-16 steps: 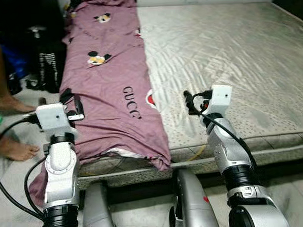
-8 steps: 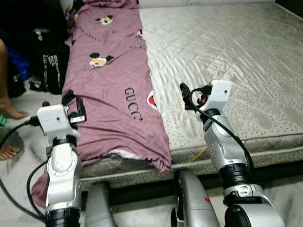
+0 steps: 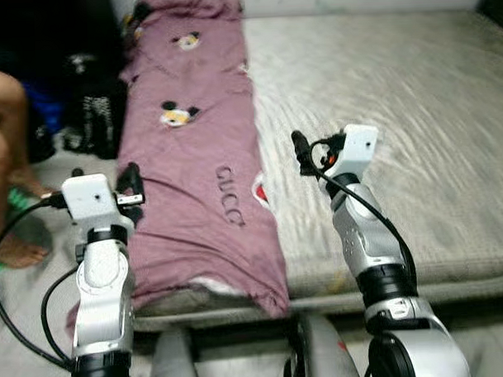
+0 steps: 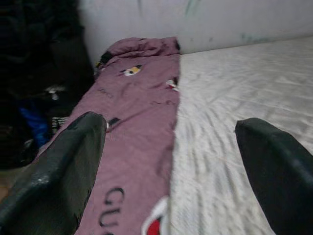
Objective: Clean up the room
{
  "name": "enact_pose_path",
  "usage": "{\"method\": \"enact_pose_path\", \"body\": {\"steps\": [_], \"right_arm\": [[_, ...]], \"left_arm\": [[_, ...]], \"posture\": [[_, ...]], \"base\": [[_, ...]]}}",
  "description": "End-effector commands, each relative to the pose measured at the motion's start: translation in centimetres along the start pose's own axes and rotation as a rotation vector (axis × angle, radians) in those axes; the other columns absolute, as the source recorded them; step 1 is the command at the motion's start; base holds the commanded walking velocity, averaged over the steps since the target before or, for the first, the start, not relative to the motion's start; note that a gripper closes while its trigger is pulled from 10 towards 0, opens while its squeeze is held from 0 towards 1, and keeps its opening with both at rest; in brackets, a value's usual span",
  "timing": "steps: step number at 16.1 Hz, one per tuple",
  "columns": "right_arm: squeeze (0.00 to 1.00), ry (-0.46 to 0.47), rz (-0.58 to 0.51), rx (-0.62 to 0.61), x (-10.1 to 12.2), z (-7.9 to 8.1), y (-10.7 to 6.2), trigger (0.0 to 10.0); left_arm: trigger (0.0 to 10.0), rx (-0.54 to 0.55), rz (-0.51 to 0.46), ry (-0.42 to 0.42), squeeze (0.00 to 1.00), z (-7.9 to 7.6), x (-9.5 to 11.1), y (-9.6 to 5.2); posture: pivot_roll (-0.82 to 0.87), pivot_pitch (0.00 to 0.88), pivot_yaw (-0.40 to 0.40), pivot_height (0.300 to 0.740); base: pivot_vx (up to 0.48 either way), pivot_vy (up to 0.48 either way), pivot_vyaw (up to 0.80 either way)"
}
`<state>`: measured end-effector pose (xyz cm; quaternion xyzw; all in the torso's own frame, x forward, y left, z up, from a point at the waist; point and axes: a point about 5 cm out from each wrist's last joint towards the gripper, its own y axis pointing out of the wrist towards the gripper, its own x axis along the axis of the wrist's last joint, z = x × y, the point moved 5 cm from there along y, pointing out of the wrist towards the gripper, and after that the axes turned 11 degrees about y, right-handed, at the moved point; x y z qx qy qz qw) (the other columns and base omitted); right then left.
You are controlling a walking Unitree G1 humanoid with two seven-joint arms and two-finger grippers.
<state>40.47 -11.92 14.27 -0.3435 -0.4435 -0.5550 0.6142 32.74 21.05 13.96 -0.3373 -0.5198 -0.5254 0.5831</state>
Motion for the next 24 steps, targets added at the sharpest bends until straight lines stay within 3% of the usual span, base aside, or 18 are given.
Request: {"method": "enact_pose_path", "body": {"steps": [1,4,6,13,16,19,20,24], "right_arm": [[0.00,-0.004,-0.018,-0.001,0.4,0.1,-0.1,10.0],[0.00,-0.007,-0.016,-0.017,0.1,-0.4,-0.6,10.0],[0.00,-0.014,-0.015,-0.021,0.1,-0.6,-0.8,10.0],[0.00,-0.036,0.000,-0.003,0.2,-0.5,-0.5,10.0],[0.00,-0.020,0.053,-0.020,-1.0,-0.6,-0.6,10.0],[0.00,-0.036,0.086,-0.007,-1.9,0.0,-0.8,10.0],[0.00,-0.100,0.075,-0.009,-1.8,0.1,-0.8,10.0],[0.00,-0.080,0.075,-0.028,-2.0,-0.2,-0.8,10.0]], "left_arm": [[10.0,-0.010,-0.011,0.020,0.00,0.1,0.5,0.3],[10.0,0.012,-0.009,0.095,0.00,0.3,0.5,1.0],[10.0,0.036,0.040,0.099,0.00,0.3,-0.1,1.3],[10.0,0.028,0.059,0.027,0.00,-0.4,-0.6,1.0],[10.0,0.030,0.058,-0.004,0.00,-0.4,-0.6,0.9],[10.0,0.033,0.061,-0.008,0.00,-0.3,-0.7,0.9],[10.0,0.030,0.060,-0.009,0.00,-0.3,-0.7,0.9],[10.0,-0.005,0.050,-0.008,0.00,-0.9,-0.5,0.8]], "posture": [[-0.05,0.000,0.006,0.719],[-0.06,0.000,0.013,0.740],[-0.07,0.000,0.013,0.740],[-0.07,0.000,-0.015,0.740],[-0.06,0.000,-0.021,0.740],[-0.06,0.000,-0.021,0.740],[-0.06,0.000,-0.021,0.740],[-0.06,0.000,-0.021,0.740]], "base": [[0.000,0.000,0.00],[0.000,0.000,0.00],[0.000,0.000,0.00],[0.000,0.000,0.00],[0.000,0.000,0.00],[0.000,0.000,0.00],[0.000,0.000,0.00],[0.000,0.000,0.00]]}}
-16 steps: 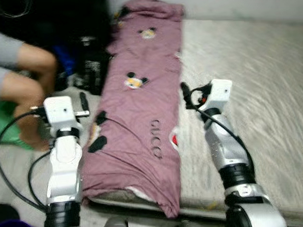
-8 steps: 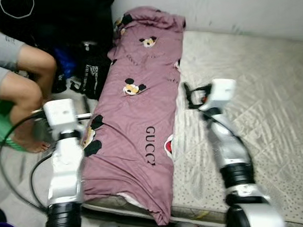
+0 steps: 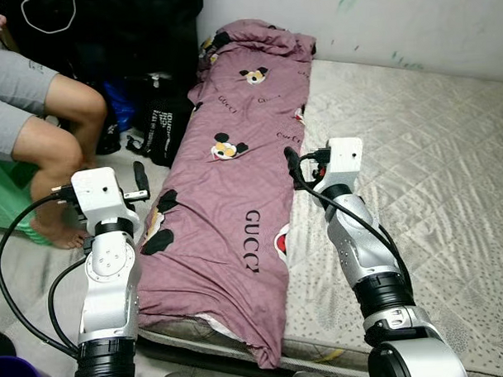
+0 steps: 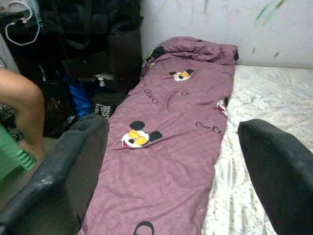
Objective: Clean up the room
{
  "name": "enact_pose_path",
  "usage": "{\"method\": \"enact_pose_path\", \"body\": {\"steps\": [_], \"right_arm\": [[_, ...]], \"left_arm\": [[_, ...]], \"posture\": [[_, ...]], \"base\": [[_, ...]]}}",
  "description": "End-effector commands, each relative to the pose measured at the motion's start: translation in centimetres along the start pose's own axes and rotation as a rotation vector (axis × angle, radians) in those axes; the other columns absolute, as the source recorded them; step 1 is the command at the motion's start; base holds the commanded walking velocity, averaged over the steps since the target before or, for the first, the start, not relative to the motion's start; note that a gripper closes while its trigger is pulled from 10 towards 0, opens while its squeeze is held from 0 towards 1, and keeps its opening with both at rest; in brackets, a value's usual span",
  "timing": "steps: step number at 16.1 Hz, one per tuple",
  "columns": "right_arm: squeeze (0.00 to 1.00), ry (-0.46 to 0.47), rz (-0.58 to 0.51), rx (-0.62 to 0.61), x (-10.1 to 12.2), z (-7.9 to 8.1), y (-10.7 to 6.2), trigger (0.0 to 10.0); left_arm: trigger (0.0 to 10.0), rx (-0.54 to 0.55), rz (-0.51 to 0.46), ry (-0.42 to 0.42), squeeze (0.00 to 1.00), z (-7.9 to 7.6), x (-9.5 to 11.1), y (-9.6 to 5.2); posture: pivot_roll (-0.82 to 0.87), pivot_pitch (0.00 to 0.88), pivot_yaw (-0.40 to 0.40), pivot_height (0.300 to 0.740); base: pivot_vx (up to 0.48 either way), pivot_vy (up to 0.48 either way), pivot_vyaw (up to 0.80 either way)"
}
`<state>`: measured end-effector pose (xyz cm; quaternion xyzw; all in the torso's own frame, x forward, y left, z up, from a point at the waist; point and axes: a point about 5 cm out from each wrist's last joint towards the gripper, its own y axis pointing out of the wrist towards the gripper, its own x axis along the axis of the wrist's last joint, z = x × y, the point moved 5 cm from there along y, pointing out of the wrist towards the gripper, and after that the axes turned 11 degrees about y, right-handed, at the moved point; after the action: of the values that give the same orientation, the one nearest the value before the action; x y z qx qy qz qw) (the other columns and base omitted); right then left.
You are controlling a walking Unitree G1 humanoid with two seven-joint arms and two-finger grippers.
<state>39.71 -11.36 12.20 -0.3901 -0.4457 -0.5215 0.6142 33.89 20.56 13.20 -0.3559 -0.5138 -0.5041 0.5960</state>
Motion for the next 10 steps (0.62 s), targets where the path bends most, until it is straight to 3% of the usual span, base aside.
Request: {"method": "enact_pose_path", "body": {"steps": [1,3,7,10], "right_arm": [[0.00,0.024,0.006,0.006,-0.05,0.05,-0.03,10.0],[0.00,0.044,0.012,0.026,-0.10,0.41,0.00,10.0],[0.00,0.038,0.008,0.033,0.02,0.55,0.16,10.0],[0.00,0.039,-0.003,0.047,0.38,0.79,0.29,10.0]], "left_arm": [[10.0,-0.015,-0.013,0.002,0.00,-0.05,0.23,-0.08],[10.0,-0.019,-0.015,-0.005,0.00,-0.14,0.28,0.01],[10.0,-0.021,-0.020,-0.010,0.00,-0.20,0.41,0.03],[10.0,-0.031,-0.027,-0.017,0.00,-0.33,0.52,0.01]], "posture": [[-0.06,0.000,-0.023,0.740],[-0.06,0.000,-0.024,0.740],[-0.06,0.000,-0.031,0.740],[-0.06,0.000,-0.033,0.740]], "base": [[0.000,0.000,0.00],[0.000,0.000,0.00],[0.000,0.000,-0.80],[0.000,0.000,0.00]]}}
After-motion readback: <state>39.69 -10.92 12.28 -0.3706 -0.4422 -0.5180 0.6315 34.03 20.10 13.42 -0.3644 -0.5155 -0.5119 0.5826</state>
